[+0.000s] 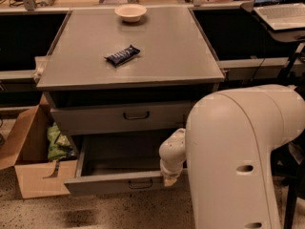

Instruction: Open middle drawer

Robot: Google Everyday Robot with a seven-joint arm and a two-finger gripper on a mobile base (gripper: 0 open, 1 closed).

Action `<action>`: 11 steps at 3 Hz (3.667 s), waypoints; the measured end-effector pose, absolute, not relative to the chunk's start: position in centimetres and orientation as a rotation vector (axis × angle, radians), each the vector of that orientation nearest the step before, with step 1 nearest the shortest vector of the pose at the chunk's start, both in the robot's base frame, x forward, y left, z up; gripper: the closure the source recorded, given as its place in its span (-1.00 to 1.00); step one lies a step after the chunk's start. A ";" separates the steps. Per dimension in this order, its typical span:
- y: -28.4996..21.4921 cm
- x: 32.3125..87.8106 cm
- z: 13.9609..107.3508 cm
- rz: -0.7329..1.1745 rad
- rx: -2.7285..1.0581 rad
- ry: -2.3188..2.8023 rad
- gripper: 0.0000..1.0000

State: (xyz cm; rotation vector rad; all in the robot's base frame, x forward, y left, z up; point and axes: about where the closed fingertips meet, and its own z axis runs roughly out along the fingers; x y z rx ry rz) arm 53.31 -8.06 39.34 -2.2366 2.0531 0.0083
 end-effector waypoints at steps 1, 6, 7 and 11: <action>-8.1 53.3 39.3 0.008 -2.237 2.053 -0.99; -8.2 48.1 39.3 0.157 -2.244 2.066 0.33; -8.2 47.7 39.5 0.158 -2.242 2.066 0.79; -8.5 44.5 39.3 0.169 -2.201 2.050 0.46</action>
Offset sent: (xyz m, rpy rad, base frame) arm 0.0000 0.0000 0.0000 0.0000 0.0000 0.0000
